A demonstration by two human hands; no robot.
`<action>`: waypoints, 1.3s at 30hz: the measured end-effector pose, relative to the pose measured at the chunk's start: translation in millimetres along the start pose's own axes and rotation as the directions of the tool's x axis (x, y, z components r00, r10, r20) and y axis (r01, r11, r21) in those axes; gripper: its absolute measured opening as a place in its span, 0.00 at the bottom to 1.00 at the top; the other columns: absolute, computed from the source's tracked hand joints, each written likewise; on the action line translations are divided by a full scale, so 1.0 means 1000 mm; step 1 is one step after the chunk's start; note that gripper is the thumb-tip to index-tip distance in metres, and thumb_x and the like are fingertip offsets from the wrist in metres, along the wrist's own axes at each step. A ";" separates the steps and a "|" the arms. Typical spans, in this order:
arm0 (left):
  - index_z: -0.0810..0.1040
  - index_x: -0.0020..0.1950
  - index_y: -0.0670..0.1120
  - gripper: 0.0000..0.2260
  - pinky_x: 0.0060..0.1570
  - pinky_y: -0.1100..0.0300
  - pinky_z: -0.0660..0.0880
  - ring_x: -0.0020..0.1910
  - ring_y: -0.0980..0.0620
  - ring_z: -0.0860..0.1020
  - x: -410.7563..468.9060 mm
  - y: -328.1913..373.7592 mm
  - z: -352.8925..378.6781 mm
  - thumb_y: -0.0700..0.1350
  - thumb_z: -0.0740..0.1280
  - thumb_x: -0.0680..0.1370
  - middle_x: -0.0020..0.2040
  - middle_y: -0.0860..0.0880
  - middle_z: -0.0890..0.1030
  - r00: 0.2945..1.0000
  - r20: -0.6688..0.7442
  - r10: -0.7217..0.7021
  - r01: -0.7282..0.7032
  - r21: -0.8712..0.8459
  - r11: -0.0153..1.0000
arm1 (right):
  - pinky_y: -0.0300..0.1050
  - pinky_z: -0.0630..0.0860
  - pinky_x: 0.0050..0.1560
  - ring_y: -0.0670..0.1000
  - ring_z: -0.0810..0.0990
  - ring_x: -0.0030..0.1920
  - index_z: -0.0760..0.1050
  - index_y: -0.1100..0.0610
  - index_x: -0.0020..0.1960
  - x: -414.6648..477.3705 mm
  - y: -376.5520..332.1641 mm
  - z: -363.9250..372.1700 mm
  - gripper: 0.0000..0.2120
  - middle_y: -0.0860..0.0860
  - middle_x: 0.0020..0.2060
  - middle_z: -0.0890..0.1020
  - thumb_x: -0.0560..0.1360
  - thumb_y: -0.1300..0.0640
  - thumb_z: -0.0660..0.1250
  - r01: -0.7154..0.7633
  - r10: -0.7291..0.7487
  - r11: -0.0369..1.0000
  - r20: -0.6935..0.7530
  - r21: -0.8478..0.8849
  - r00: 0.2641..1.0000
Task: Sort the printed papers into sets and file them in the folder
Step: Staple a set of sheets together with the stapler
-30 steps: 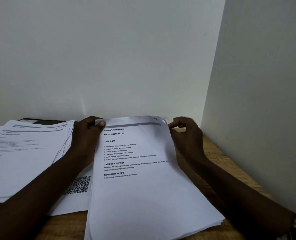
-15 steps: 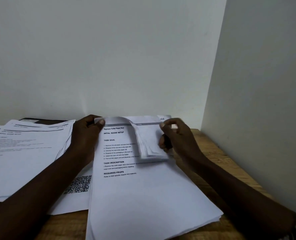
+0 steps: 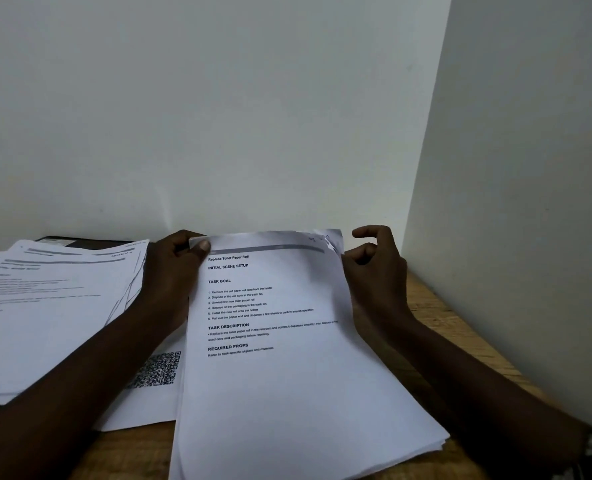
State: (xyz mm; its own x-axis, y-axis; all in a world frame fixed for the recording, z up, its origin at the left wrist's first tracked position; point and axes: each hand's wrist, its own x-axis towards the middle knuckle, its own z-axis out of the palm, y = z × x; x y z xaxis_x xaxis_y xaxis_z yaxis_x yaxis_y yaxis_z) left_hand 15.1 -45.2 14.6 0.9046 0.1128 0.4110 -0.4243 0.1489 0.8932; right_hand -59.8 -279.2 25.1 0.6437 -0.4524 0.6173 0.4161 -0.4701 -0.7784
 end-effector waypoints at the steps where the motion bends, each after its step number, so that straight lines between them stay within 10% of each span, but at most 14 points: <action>1: 0.79 0.44 0.43 0.07 0.47 0.54 0.73 0.41 0.46 0.77 0.000 0.000 0.001 0.35 0.64 0.79 0.40 0.42 0.79 1.000 0.000 0.000 0.000 -0.002 1.000 | 0.30 0.67 0.29 0.42 0.72 0.27 0.72 0.57 0.53 -0.001 -0.001 0.000 0.13 0.51 0.28 0.78 0.71 0.66 0.70 0.013 -0.013 1.000 -0.006 -0.009 1.000; 7: 0.79 0.45 0.43 0.07 0.46 0.55 0.73 0.40 0.47 0.77 -0.001 0.000 0.002 0.35 0.64 0.79 0.40 0.43 0.79 1.000 -0.004 -0.003 0.003 -0.003 1.000 | 0.33 0.65 0.30 0.42 0.73 0.27 0.76 0.57 0.42 0.000 0.004 0.002 0.04 0.48 0.27 0.78 0.72 0.62 0.71 0.064 -0.065 0.996 -0.008 -0.060 0.998; 13: 0.80 0.45 0.43 0.06 0.48 0.52 0.73 0.43 0.46 0.77 0.000 0.000 0.000 0.36 0.65 0.79 0.42 0.42 0.80 1.000 -0.018 -0.009 0.009 0.017 1.000 | 0.33 0.71 0.41 0.46 0.77 0.55 0.79 0.52 0.37 0.000 0.012 0.006 0.05 0.43 0.50 0.77 0.68 0.59 0.74 0.161 -0.161 0.986 -0.001 -0.050 0.987; 20: 0.81 0.42 0.46 0.05 0.50 0.49 0.73 0.44 0.46 0.77 0.005 -0.003 -0.005 0.39 0.68 0.77 0.43 0.41 0.81 1.000 -0.010 -0.005 0.006 0.062 0.998 | 0.43 0.72 0.35 0.52 0.78 0.30 0.77 0.60 0.25 -0.007 -0.008 0.005 0.28 0.57 0.26 0.80 0.77 0.42 0.64 -0.086 0.021 0.971 0.280 0.224 0.960; 25: 0.79 0.42 0.45 0.08 0.48 0.51 0.70 0.44 0.47 0.74 0.003 -0.001 -0.004 0.36 0.66 0.79 0.42 0.42 0.78 1.000 -0.011 0.020 -0.020 0.029 0.999 | 0.36 0.66 0.32 0.42 0.71 0.28 0.77 0.57 0.47 -0.001 -0.002 0.002 0.06 0.44 0.27 0.77 0.75 0.55 0.70 -0.041 0.037 0.998 0.101 0.046 0.994; 28: 0.79 0.43 0.44 0.07 0.48 0.52 0.70 0.44 0.47 0.75 0.004 0.000 -0.003 0.36 0.65 0.79 0.42 0.41 0.78 1.000 -0.008 0.022 -0.022 0.021 1.000 | 0.37 0.69 0.42 0.45 0.75 0.42 0.73 0.52 0.57 0.006 0.009 0.000 0.19 0.46 0.47 0.79 0.70 0.50 0.74 -0.069 0.072 0.997 0.058 -0.043 0.996; 35: 0.79 0.42 0.44 0.07 0.48 0.52 0.71 0.43 0.47 0.75 0.002 -0.001 -0.003 0.36 0.65 0.79 0.40 0.43 0.78 0.999 0.012 0.031 -0.032 0.020 0.999 | 0.29 0.68 0.35 0.44 0.77 0.37 0.80 0.55 0.45 0.006 0.009 0.004 0.01 0.48 0.38 0.82 0.73 0.59 0.71 -0.042 0.047 0.997 0.081 -0.062 0.996; 39: 0.79 0.41 0.44 0.09 0.42 0.60 0.72 0.36 0.53 0.76 0.001 -0.001 -0.001 0.35 0.65 0.79 0.35 0.48 0.79 0.999 -0.005 0.036 -0.036 0.027 0.999 | 0.31 0.68 0.37 0.41 0.75 0.36 0.73 0.54 0.55 0.006 0.010 0.005 0.14 0.47 0.41 0.80 0.71 0.58 0.72 -0.074 0.075 0.997 0.067 -0.024 0.995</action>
State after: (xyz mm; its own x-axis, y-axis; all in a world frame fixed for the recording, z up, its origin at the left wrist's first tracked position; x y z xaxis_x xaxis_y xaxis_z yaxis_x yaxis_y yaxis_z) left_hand 16.0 -44.0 14.0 0.8885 0.1228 0.4421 -0.4553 0.1180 0.8825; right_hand -48.8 -282.4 20.5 0.7148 -0.4346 0.5479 0.3522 -0.4531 -0.8189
